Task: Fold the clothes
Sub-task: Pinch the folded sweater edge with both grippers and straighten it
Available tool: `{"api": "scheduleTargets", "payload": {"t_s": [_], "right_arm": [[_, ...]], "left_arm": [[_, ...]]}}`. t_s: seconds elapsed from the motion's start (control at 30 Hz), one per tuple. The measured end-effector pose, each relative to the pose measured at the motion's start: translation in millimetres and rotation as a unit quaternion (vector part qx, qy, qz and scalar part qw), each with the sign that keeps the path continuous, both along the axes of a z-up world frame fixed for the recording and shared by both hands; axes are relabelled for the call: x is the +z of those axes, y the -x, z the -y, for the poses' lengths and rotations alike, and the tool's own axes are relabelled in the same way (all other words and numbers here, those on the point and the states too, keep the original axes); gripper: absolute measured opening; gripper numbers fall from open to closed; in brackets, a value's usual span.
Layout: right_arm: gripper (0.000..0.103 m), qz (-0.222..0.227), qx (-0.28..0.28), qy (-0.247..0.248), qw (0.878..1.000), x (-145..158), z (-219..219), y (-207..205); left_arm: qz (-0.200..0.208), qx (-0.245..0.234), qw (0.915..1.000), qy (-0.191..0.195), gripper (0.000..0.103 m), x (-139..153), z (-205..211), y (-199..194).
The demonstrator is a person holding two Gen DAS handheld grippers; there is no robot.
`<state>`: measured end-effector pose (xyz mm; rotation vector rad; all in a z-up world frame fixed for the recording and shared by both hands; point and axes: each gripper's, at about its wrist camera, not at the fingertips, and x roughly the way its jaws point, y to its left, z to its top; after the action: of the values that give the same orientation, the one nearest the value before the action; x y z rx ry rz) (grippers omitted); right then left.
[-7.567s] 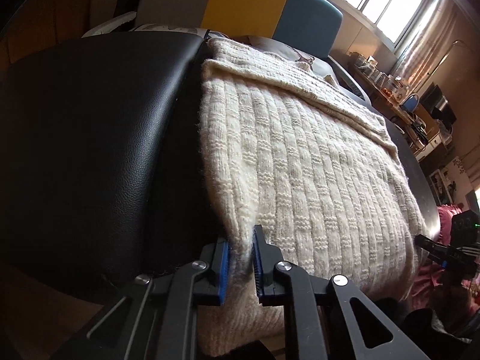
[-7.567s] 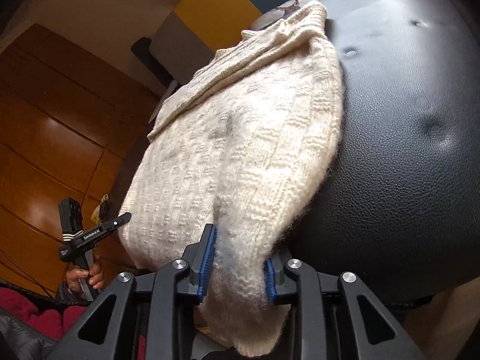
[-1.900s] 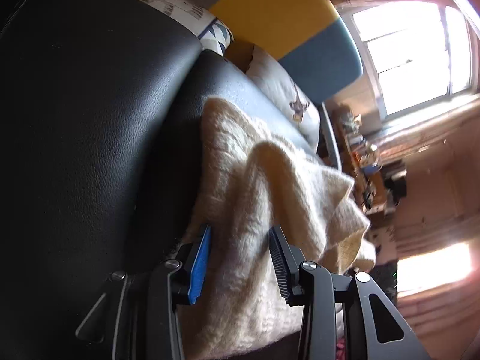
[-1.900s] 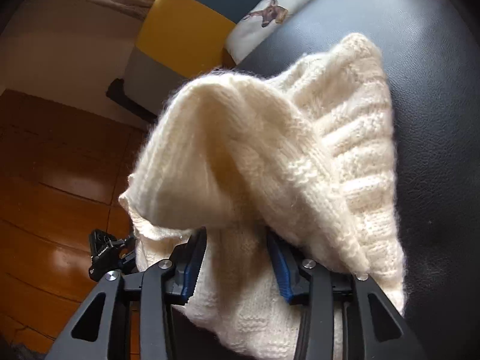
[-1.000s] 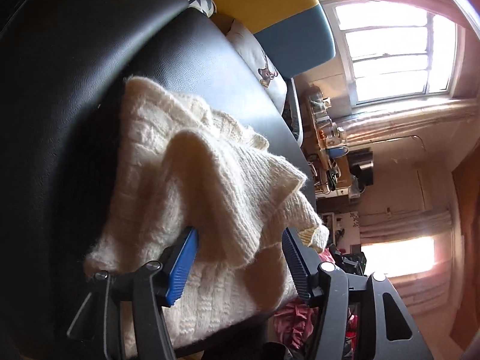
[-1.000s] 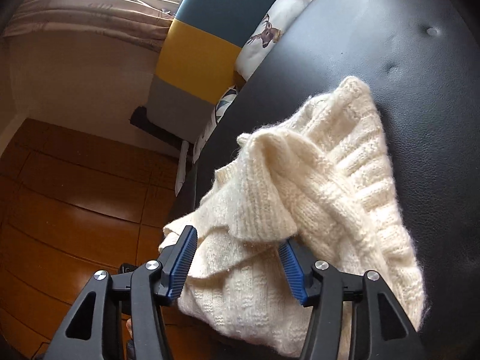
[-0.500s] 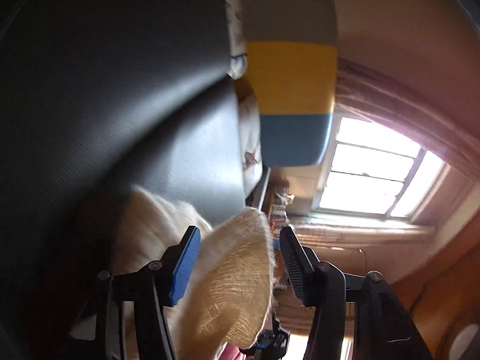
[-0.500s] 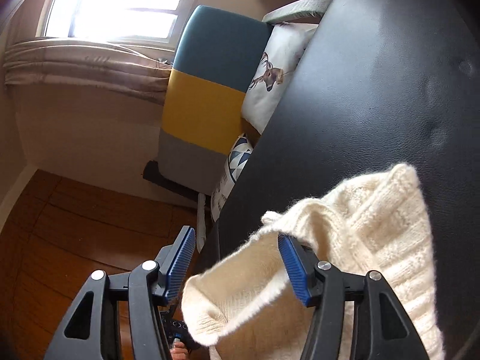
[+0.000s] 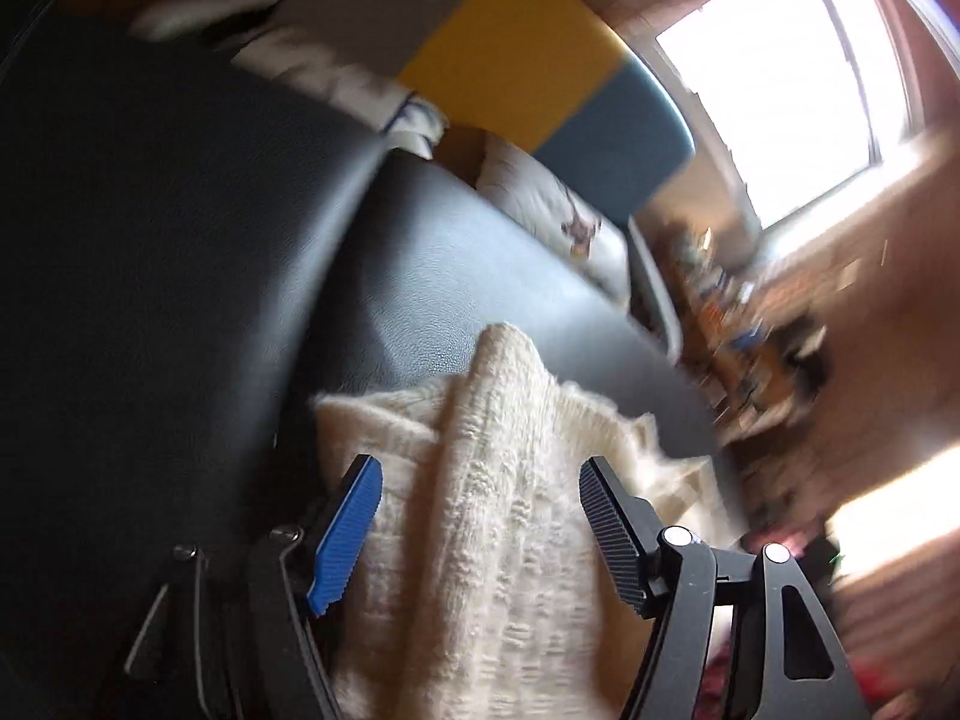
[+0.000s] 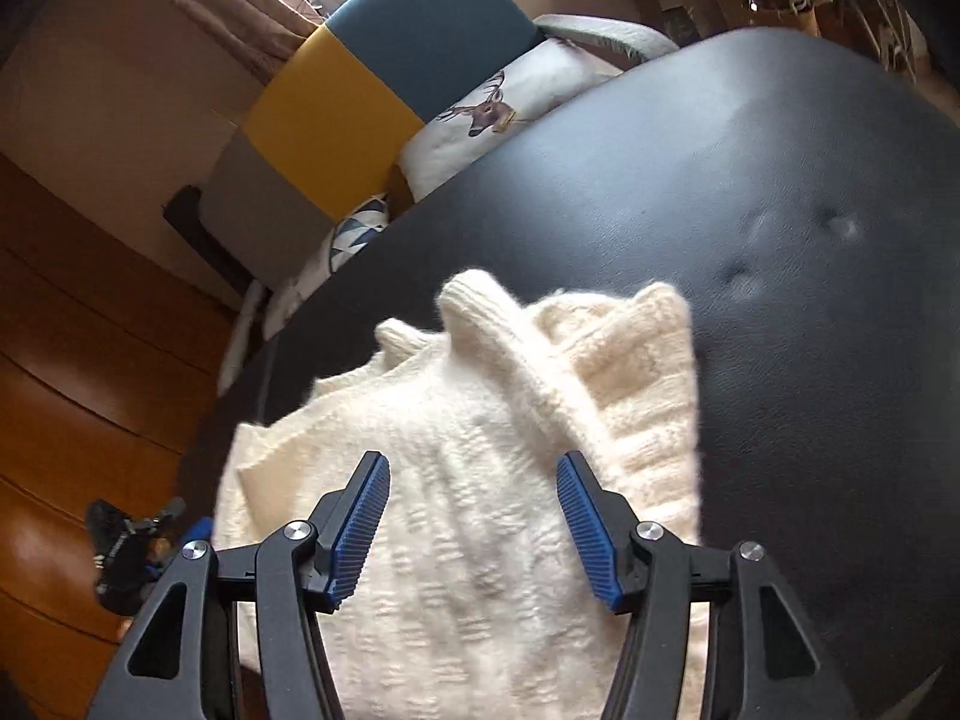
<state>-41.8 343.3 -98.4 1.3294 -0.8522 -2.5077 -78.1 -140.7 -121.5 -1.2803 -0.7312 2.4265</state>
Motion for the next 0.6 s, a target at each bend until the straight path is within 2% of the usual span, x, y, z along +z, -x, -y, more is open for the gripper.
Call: {"api": "scheduleTargets", "payload": {"t_s": [0.03,0.1,0.17,0.3,0.37,0.4,0.43,0.47,0.5,0.57,0.6], "right_arm": [[0.059,-0.002,-0.002,-0.035,0.999,3,2,2],[0.059,-0.013,0.011,-0.117,0.993,10,11,7],[0.059,-0.021,0.032,-0.182,0.983,13,24,18],[0.059,-0.024,0.114,-0.266,0.957,3,51,37],[0.053,-0.013,0.157,-0.305,0.939,-10,66,47],[0.036,-0.010,0.163,-0.318,0.934,-12,70,48],[0.025,-0.007,0.169,-0.330,0.929,-14,74,49],[0.022,-0.005,0.175,-0.343,0.923,-16,78,50],[0.012,-0.002,0.181,-0.355,0.917,-18,82,51],[0.007,-0.011,0.158,-0.361,0.919,-8,73,45],[0.007,-0.016,0.146,-0.363,0.920,-4,69,43]], "left_arm": [[-0.010,-0.019,0.9991,0.038,0.069,6,-11,3],[-0.010,-0.045,0.9961,0.075,0.069,5,-27,9],[-0.011,-0.060,0.9935,0.096,0.069,3,-39,13],[-0.013,-0.083,0.9877,0.132,0.069,-3,-56,19],[-0.007,-0.086,0.9851,0.149,0.068,-10,-62,22],[0.000,-0.084,0.9844,0.155,0.050,-14,-64,25],[-0.004,-0.076,0.9852,0.153,0.033,-13,-63,25],[-0.008,-0.068,0.9861,0.151,0.026,-13,-61,24],[-0.016,-0.048,0.9897,0.134,0.012,-7,-51,19],[-0.032,-0.008,0.9946,0.098,0.007,4,-33,11],[-0.025,0.018,0.9961,0.083,0.007,1,-20,9]]}}
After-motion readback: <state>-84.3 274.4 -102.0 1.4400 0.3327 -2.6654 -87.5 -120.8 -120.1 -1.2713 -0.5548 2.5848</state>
